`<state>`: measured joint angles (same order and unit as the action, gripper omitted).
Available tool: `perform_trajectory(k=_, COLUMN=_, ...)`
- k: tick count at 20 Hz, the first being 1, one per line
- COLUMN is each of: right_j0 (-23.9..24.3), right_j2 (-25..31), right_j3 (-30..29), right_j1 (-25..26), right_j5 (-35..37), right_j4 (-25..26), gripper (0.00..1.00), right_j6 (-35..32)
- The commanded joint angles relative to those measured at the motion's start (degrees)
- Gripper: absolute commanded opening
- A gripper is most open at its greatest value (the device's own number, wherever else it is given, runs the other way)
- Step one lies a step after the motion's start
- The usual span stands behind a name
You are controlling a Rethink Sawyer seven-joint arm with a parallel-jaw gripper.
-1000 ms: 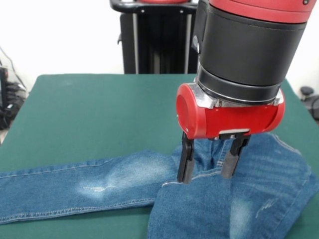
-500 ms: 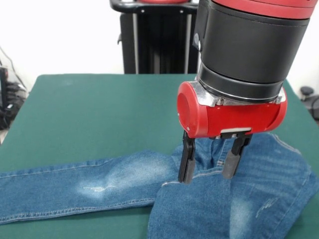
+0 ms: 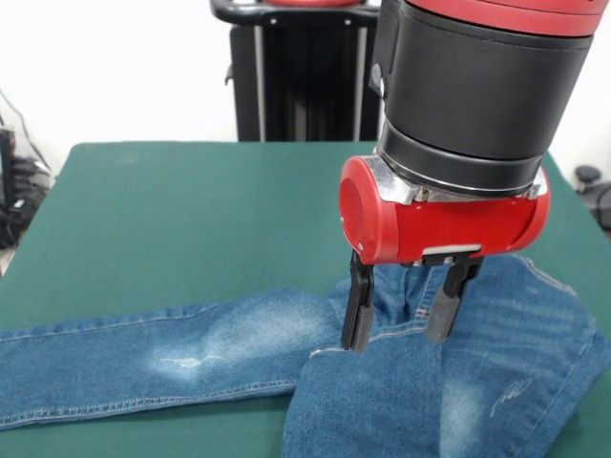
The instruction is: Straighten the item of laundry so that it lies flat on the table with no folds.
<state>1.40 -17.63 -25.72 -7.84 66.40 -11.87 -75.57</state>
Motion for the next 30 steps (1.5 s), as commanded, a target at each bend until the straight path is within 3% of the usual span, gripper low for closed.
perform_trajectory(k=1, right_j0=-0.4, right_j2=5.0, right_j3=-7.6, right_j1=-2.0, right_j5=0.2, right_j4=0.2, gripper=1.00, right_j6=-6.2)
perform_trajectory(k=16, right_j0=-1.5, right_j2=6.8, right_j3=-19.5, right_j1=-4.9, right_j5=-7.8, right_j4=0.2, gripper=1.00, right_j6=-9.2)
perform_trajectory(k=30, right_j0=-2.4, right_j2=6.4, right_j3=-23.4, right_j1=-6.2, right_j5=-9.6, right_j4=-0.2, gripper=1.00, right_j6=-10.7)
